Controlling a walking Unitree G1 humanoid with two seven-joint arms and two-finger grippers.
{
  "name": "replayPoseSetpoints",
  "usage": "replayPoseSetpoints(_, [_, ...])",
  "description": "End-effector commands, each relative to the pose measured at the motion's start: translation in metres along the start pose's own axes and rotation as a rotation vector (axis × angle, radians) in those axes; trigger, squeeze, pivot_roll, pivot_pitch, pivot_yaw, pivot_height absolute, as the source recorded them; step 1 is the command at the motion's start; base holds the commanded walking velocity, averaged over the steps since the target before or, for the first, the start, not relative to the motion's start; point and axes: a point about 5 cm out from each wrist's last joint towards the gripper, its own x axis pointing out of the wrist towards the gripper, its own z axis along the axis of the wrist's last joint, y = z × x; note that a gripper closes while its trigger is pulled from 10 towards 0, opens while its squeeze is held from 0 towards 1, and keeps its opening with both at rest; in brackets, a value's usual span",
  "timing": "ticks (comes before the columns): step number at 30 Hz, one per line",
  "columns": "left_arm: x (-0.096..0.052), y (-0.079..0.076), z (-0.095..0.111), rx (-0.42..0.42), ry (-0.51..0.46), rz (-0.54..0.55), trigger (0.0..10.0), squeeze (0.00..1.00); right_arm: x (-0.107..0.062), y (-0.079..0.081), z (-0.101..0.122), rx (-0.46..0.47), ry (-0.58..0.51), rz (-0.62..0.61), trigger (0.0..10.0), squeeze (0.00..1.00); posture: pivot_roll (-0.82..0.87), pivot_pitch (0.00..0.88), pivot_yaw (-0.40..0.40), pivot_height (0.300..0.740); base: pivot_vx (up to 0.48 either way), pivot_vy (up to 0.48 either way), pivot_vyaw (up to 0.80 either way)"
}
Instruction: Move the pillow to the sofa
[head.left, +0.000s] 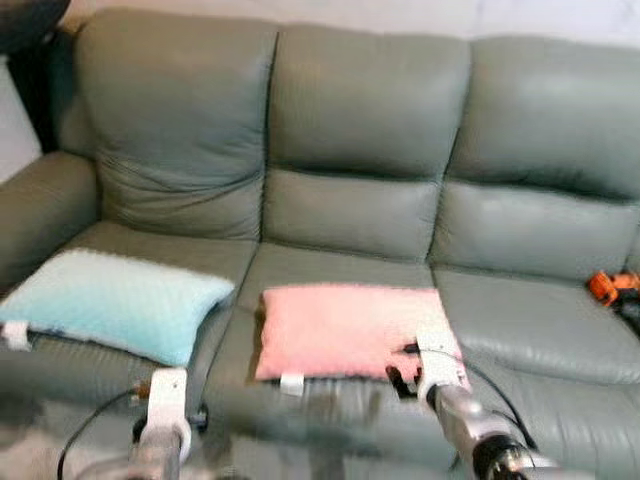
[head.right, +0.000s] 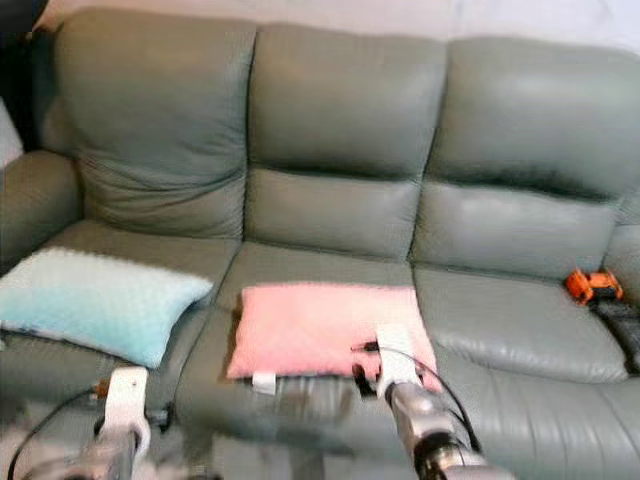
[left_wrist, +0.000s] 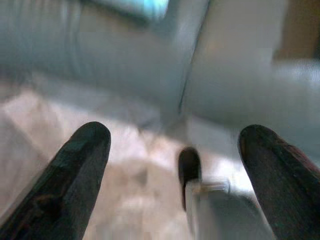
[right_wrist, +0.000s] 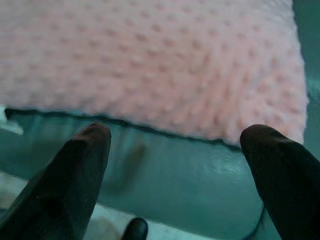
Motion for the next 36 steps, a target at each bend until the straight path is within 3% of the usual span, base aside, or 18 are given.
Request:
replayPoseSetpoints(1, [0.001, -0.002, 0.005, 0.005, -0.006, -0.003, 10.0, 0.0, -0.001, -0.003, -0.001, 0.002, 0.005, -0.007, 10.0, 0.0, -0.01, 0.0, -0.039, 0.74, -0.289, 0.0, 0.0])
replayPoseSetpoints(26, [0.001, 0.007, 0.009, 0.012, -0.012, 0.005, 10.0, 0.0, -0.001, -0.006, -0.005, -0.015, 0.026, -0.011, 10.0, 0.0, -0.01, 0.0, -0.043, 0.74, -0.286, 0.0, 0.0])
replayPoseSetpoints(36, [0.001, 0.011, 0.007, 0.025, -0.013, -0.004, 10.0, 0.0, -0.002, -0.006, -0.006, -0.017, 0.028, -0.011, 10.0, 0.0, -0.01, 0.0, -0.044, 0.74, 0.0, 0.0, 0.0])
